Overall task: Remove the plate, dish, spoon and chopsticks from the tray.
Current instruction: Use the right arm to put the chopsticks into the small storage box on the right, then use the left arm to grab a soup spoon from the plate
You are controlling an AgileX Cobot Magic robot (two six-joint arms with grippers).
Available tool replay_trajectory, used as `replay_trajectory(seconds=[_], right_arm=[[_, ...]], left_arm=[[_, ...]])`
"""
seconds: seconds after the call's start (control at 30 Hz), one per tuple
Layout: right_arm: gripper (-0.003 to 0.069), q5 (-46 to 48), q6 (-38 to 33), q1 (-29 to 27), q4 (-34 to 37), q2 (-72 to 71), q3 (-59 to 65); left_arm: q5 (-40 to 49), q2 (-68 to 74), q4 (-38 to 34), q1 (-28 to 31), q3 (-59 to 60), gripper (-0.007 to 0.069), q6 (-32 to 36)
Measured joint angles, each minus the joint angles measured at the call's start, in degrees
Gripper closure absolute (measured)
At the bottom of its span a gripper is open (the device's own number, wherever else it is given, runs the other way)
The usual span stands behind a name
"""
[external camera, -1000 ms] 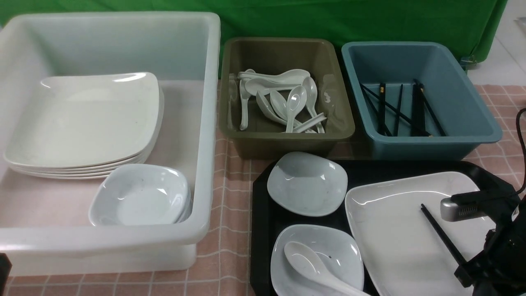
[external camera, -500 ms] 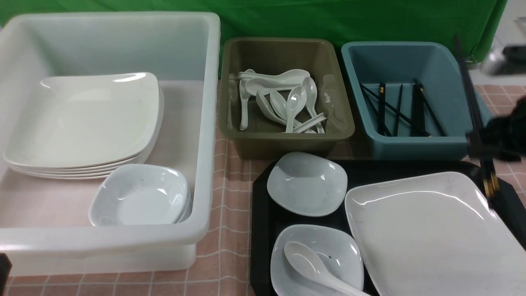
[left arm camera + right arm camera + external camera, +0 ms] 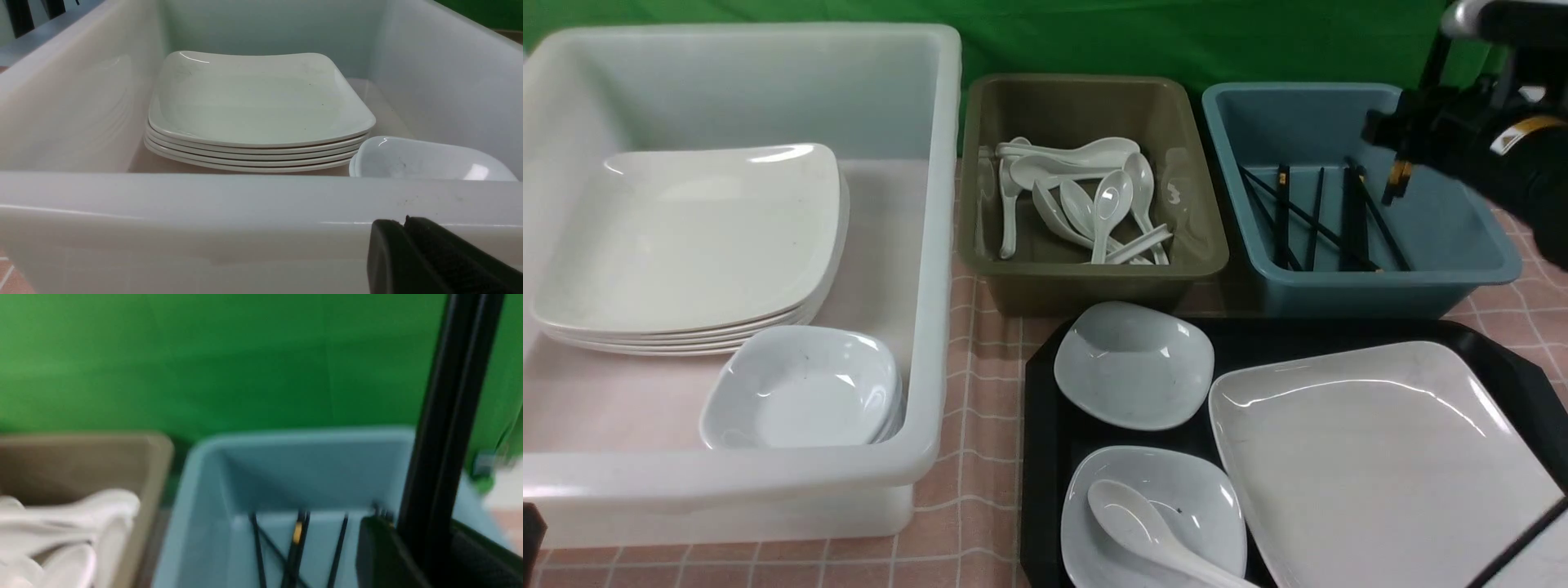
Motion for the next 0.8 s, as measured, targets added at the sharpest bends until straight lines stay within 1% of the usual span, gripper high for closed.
replay_trajectory(seconds=[0.03, 0.1, 0.13, 0.17, 0.2, 0.27, 0.33, 0.43, 0.47, 0.5, 0.53, 0.57, 0.6, 0.73, 0.8], right_arm=[[0.0366, 0.67, 1.59, 0.0, 0.06, 1.99, 0.0], [0.0309, 4.21, 4.24, 0.0, 0.12, 3.47, 0.0], [0.0306, 4.55, 4.4, 0.0, 0.17, 3.48, 0.0], [0.0291, 7.12, 5.5, 0.0, 0.17, 3.39, 0.06], [0.0291, 7.42, 5.5, 0.0, 0.17, 3.39, 0.06], [0.0302, 12.3, 5.93, 0.0, 0.18, 1.41, 0.06], [0.0346, 15.64, 5.93, 0.0, 0.18, -1.24, 0.06], [0.046, 22.86, 5.49, 0.0, 0.18, -7.4, 0.06], [0.0504, 26.19, 5.41, 0.0, 0.18, -9.51, 0.01], [0.056, 31.75, 5.27, 0.0, 0.18, -13.47, 0.01], [0.0588, 35.53, 5.21, 0.02, 0.18, -16.36, -0.06], [0.0594, 37.47, 5.21, 0.02, 0.18, -16.95, -0.06], [0.0629, 46.12, 5.06, 0.07, 0.18, -22.02, -0.06], [0.0629, 67.68, 3.96, 0.07, 0.18, -30.58, 0.15], [0.0629, 74.97, 2.76, 0.07, 0.13, -33.93, 1.15]], left_arm=[[0.0, 0.0, 0.0, 0.0, 0.0, 0.0605, 0.0], [0.0, 0.0, 0.0, 0.0, 0.0, 0.0605, 0.0], [0.0, 0.0, 0.0, 0.0, 0.0, 0.0605, 0.0], [0.0, 0.0, 0.0, 0.0, 0.0, 0.0605, 0.0], [0.0, 0.0, 0.0, 0.0, 0.0, 0.0605, 0.0], [0.0, 0.0, 0.0, 0.0, 0.0, 0.0605, 0.0], [0.0, 0.0, 0.0, 0.0, 0.0, 0.0605, 0.0], [0.0, 0.0, 0.0, 0.0, 0.0, 0.0605, 0.0], [0.0, 0.0, 0.0, 0.0, 0.0, 0.0605, 0.0], [0.0, 0.0, 0.0, 0.0, 0.0, 0.0605, 0.0], [0.0, 0.0, 0.0, 0.0, 0.0, 0.0605, 0.0], [0.0, 0.0, 0.0, 0.0, 0.0, 0.0605, 0.0], [0.0, 0.0, 0.0, 0.0, 0.0, 0.0605, 0.0], [0.0, 0.0, 0.0, 0.0, 0.0, 0.0605, 0.0], [0.0, 0.0, 0.0, 0.0, 0.0, 0.0605, 0.0]])
